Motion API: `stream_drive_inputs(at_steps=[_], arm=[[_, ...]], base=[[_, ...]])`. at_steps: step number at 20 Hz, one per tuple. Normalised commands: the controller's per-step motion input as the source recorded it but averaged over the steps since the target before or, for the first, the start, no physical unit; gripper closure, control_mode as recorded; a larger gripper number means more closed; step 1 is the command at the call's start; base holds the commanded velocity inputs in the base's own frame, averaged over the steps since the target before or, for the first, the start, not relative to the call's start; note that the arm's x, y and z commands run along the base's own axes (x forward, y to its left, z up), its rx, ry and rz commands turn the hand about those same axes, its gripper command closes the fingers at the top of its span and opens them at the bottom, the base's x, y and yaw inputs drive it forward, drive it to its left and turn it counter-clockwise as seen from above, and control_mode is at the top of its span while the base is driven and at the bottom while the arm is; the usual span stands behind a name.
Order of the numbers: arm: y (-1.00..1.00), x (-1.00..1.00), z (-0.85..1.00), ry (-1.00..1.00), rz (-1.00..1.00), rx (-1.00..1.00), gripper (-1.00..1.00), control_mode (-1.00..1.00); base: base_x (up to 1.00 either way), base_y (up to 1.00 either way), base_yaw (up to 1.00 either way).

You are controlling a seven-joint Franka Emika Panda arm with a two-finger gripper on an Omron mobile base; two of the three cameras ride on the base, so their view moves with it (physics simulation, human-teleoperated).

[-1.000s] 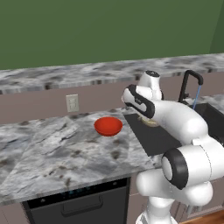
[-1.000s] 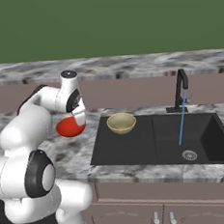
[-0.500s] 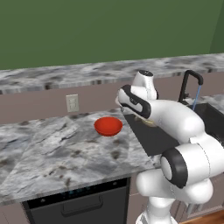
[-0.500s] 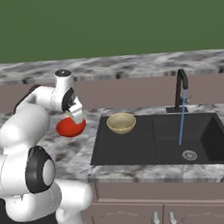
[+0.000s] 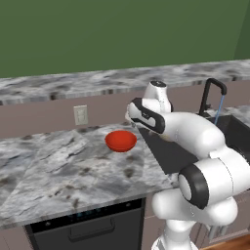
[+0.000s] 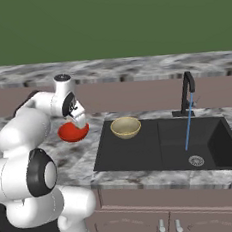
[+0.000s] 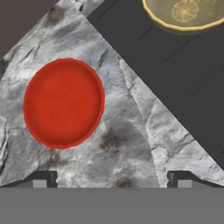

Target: Rinse each bowl for a few seconds and place them down in the sink or on the counter.

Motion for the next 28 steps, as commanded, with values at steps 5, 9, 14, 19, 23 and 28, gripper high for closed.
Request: stream_drive_inputs(at_steps=[5,9,14,19,23,28], arm=[[0.00,0.11,-0.16,-0.04,0.03,0.00,-1.00,-1.00],[0.00,0.19,-0.30,-0.03,0.03,0.00,-1.00,-1.00],[0.00,0.15,-0.31,-0.04,0.03,0.00,-1.00,-1.00],[0.00,0.17,-0.25,-0.02,0.02,0.00,-1.00,-1.00],[0.00,0.19,-0.18,-0.03,0.02,0.00,-1.00,-1.00],[0.00,0.17,-0.18,-0.05,0.02,0.00,-1.00,-1.00]], base=[[0.00,0.00,0.00],[0.00,0.00,0.00],[0.00,0.00,0.00],[0.00,0.00,0.00],[0.00,0.00,0.00],[0.00,0.00,0.00]])
